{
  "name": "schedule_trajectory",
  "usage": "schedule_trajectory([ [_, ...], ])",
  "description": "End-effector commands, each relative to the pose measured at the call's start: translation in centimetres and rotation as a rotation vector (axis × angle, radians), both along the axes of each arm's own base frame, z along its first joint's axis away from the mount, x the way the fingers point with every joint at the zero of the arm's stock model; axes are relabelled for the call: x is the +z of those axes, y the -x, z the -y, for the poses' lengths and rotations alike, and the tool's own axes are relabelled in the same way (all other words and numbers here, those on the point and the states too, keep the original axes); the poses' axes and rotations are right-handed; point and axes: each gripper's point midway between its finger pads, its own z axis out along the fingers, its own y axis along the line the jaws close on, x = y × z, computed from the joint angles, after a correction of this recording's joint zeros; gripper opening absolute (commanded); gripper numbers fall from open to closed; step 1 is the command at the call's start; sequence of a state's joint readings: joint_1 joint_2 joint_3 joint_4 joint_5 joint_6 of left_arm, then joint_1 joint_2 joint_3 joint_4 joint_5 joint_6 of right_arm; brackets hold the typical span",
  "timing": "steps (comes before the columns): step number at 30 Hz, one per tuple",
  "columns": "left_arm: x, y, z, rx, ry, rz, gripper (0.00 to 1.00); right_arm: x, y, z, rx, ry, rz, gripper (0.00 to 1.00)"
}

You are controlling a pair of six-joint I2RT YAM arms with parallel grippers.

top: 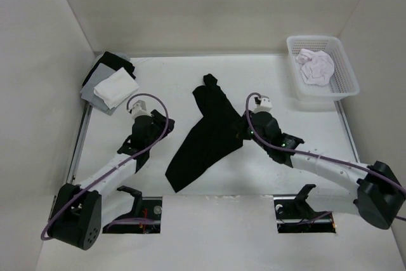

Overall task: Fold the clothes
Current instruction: Flatten the tank top out

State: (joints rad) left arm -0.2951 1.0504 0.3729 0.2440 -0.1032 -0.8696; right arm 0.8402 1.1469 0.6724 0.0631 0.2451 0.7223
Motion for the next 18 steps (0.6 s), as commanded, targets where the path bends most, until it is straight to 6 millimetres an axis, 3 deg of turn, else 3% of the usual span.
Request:
schedule_trajectory([
  [1, -2.3, 2.4, 1.6, -0.098, -0.105, -0.074, 0.42, -5.2, -2.6, 3.8, -0.124, 0.087, -0.074, 0.13],
  [2, -3.0, 3.2, 2.0, -0.118, -0.128, -0.102, 0.41, -6.0, -3.1, 4.4, -0.147, 0.102, -0.088, 0.17],
  [4, -4.2, 4.7, 2.5, -0.149, -0.170, -0.148, 0.41, -7.6, -3.9, 5.4, -0.184, 0.134, -0.120, 0.33],
  [6, -5.7, 6.3, 3.1, -0.181, -0.244, -0.192, 0.46, -9.5, -4.9, 5.8, -0.198, 0.157, -0.166, 0.49],
  [9, -6.3, 6.6, 4.4, -0.216, -0.281, -0.202, 0.50, -10.8, -5.7, 5.3, -0.187, 0.160, -0.200, 0.50],
  [13, -7.0, 6.5, 7.6, -0.320, -0.300, -0.206, 0.46, -11.9, -6.8, 4.7, -0.199, 0.150, -0.227, 0.38],
  [15, -7.5, 6.4, 8.6, -0.357, -0.305, -0.218, 0.33, -11.8, -7.3, 4.4, -0.209, 0.129, -0.224, 0.17],
  [16, -7.6, 6.2, 9.1, -0.371, -0.311, -0.218, 0.18, -11.2, -7.5, 4.5, -0.227, 0.115, -0.205, 0.05],
  [18, -7.4, 5.6, 9.0, -0.357, -0.317, -0.204, 0.09, -9.6, -7.5, 5.5, -0.267, 0.113, -0.165, 0.00],
])
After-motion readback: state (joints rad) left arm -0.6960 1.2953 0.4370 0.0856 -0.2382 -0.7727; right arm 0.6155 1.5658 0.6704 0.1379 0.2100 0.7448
